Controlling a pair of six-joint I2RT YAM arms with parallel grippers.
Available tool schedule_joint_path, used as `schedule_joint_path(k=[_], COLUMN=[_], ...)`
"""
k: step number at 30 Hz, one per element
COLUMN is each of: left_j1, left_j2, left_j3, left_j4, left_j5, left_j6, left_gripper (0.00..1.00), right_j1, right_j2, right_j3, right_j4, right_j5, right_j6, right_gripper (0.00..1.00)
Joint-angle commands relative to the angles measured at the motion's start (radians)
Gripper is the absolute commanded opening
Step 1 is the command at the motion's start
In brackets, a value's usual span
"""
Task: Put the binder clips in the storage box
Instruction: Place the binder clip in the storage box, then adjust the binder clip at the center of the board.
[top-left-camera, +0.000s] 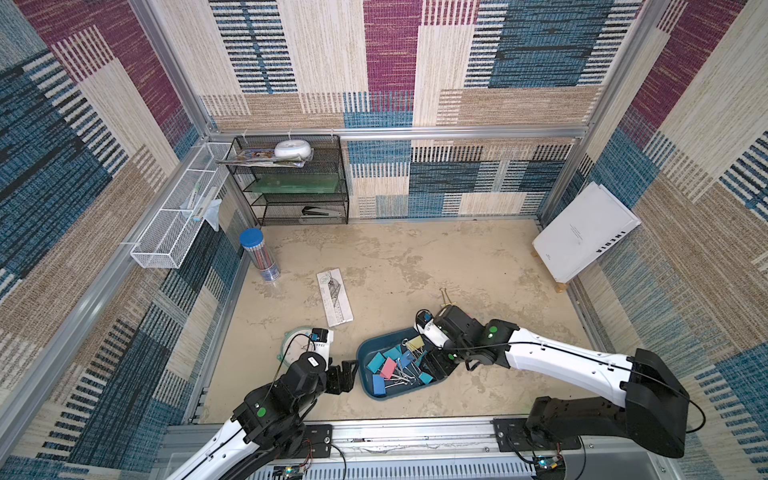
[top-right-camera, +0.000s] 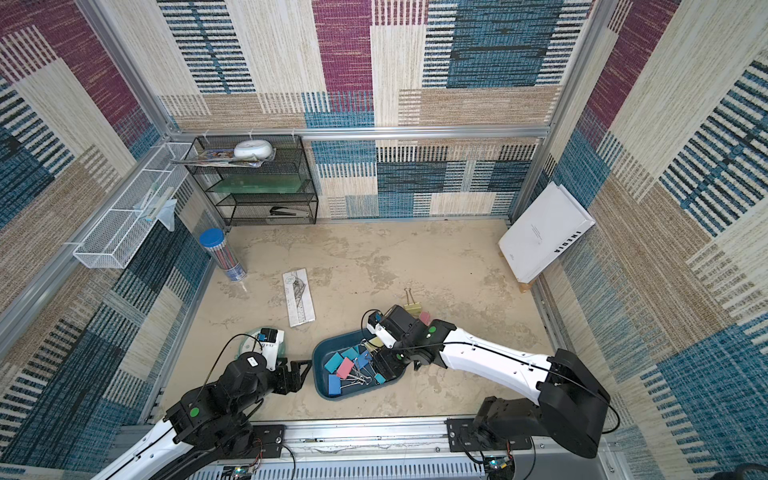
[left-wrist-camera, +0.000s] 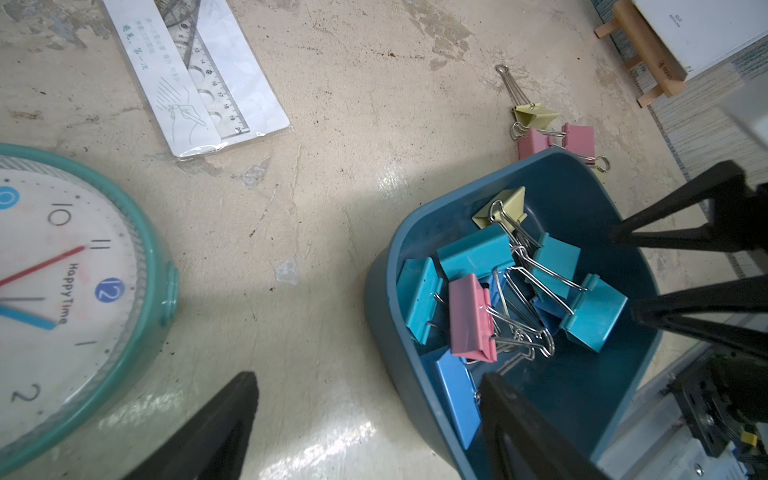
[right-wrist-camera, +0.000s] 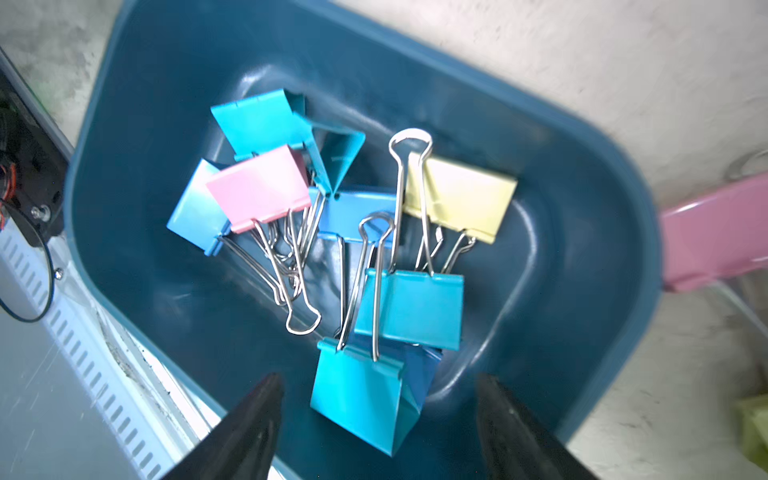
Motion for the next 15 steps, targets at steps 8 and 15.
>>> schedule_joint_path(k=[8,15], left_j1=[0.001,0.000], left_j2=[0.003,0.005], left_j3=[-0.003,-0.003], left_j4=[0.012,0.012], left_j5=[0.008,0.008], left_j6=[0.013,0.014], left_gripper=[0.87,0.87], right_j1=[-0.319,-0.596], right_j2=[-0.129,-0.126], right_j3=[0.013,-0.091], right_j4=[-0.034,0.100], right_j5=[0.246,0.103], right_j6=[0.132,0.117], right_gripper=[0.81,0.64])
